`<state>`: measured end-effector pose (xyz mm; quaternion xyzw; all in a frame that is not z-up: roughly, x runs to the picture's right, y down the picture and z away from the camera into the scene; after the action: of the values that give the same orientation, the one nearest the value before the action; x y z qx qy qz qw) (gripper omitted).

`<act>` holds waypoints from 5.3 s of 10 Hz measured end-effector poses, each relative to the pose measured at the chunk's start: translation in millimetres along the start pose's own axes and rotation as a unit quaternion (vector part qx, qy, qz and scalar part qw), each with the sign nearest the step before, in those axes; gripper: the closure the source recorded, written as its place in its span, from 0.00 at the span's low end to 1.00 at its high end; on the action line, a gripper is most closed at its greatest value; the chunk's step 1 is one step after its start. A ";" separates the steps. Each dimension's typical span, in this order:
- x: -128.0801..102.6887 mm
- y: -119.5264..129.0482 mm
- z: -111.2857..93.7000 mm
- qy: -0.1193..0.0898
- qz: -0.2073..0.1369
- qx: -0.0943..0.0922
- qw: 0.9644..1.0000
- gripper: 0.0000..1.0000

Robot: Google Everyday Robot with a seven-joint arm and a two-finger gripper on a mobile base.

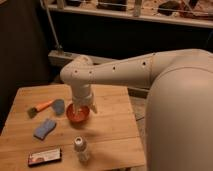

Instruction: Knock the bottle over

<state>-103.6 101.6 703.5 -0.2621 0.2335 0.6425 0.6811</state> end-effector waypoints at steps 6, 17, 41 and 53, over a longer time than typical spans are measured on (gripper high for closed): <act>0.0 0.0 0.0 0.000 0.000 0.000 1.000 0.35; 0.0 -0.1 0.0 0.000 0.000 0.000 1.000 0.35; 119.9 4.7 20.8 -0.016 -0.098 -0.018 0.995 1.00; 111.1 -14.3 17.3 -0.020 -0.071 -0.017 0.997 0.88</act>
<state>-82.4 196.1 644.6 -0.2767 0.1902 0.6014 0.7250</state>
